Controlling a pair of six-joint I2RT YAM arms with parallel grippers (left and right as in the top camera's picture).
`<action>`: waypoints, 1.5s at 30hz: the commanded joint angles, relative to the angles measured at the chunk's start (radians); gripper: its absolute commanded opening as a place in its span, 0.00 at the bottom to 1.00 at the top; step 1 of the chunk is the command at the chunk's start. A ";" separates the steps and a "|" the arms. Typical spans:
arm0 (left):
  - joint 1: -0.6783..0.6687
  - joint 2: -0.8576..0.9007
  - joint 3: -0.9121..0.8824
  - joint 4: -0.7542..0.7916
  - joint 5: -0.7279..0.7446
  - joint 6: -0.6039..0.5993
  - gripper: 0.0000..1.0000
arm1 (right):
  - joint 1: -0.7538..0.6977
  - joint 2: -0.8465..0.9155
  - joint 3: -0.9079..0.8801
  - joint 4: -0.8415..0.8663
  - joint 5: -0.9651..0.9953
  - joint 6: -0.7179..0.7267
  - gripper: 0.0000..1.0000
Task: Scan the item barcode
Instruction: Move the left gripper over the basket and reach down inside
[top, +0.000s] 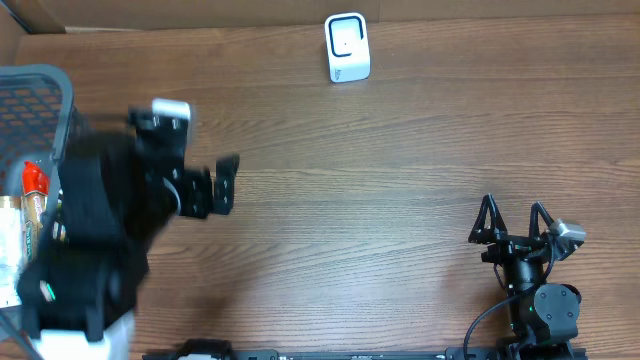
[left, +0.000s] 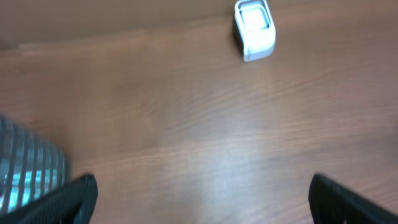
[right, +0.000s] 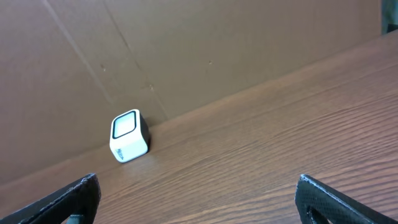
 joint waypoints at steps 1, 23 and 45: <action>0.011 0.178 0.248 -0.161 0.008 -0.013 1.00 | 0.005 -0.002 -0.010 0.003 0.010 0.006 1.00; 0.394 0.328 0.584 -0.219 -0.149 -0.340 1.00 | 0.005 -0.002 -0.010 0.003 0.010 0.006 1.00; 0.909 0.383 0.135 0.029 -0.283 -0.403 1.00 | 0.005 -0.002 -0.010 0.003 0.010 0.006 1.00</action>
